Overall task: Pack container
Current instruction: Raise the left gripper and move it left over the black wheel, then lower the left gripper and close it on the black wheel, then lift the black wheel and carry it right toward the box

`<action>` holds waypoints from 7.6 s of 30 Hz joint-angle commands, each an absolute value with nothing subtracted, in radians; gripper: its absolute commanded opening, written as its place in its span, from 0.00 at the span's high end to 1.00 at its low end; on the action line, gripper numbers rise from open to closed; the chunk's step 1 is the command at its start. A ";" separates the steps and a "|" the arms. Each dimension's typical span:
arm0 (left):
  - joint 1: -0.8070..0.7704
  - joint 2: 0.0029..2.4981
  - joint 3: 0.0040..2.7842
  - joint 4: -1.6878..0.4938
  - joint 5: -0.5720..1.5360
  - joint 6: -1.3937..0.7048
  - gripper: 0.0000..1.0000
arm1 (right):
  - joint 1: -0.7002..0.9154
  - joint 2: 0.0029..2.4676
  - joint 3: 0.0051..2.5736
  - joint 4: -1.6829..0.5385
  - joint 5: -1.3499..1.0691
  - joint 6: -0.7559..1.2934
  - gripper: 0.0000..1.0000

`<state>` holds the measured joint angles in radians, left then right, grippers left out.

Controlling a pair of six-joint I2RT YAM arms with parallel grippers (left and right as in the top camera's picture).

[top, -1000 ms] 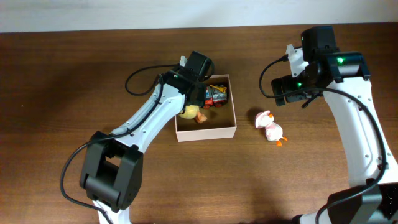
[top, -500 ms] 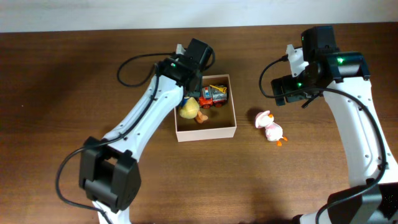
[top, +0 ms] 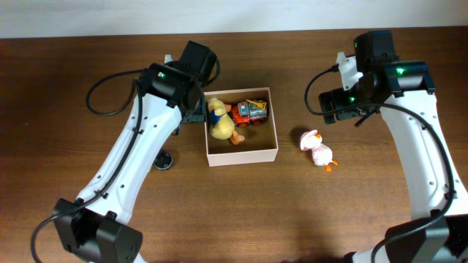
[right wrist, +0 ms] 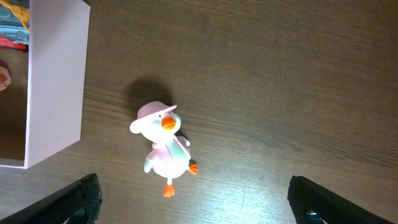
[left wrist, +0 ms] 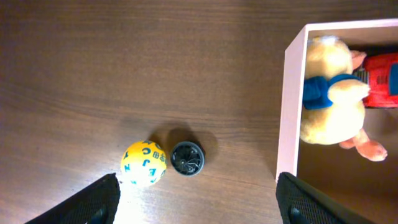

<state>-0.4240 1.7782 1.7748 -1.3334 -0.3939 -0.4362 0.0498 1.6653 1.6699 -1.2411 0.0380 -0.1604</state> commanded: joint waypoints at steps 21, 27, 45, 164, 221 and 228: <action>-0.219 1.620 1.095 -0.733 -0.116 -0.146 0.01 | 0.044 1.662 1.679 -1.242 0.050 -0.152 0.01; -0.208 1.620 0.999 -0.628 -0.108 -0.043 0.00 | 0.044 1.662 1.679 -1.241 0.050 -0.152 0.01; -0.208 1.625 0.930 -0.572 -0.164 0.096 0.01 | 0.044 1.662 1.679 -1.241 0.050 -0.152 0.01; -0.154 1.740 0.948 -0.846 -0.093 -0.015 0.36 | 0.044 1.662 1.679 -1.241 0.050 -0.152 0.01; -0.223 1.655 1.422 -0.996 -0.087 -0.015 0.38 | 0.044 1.662 1.679 -1.241 0.050 -0.152 0.01; -0.224 1.674 1.421 -0.890 -0.093 -0.015 0.16 | 0.044 1.662 1.679 -1.241 0.050 -0.152 0.01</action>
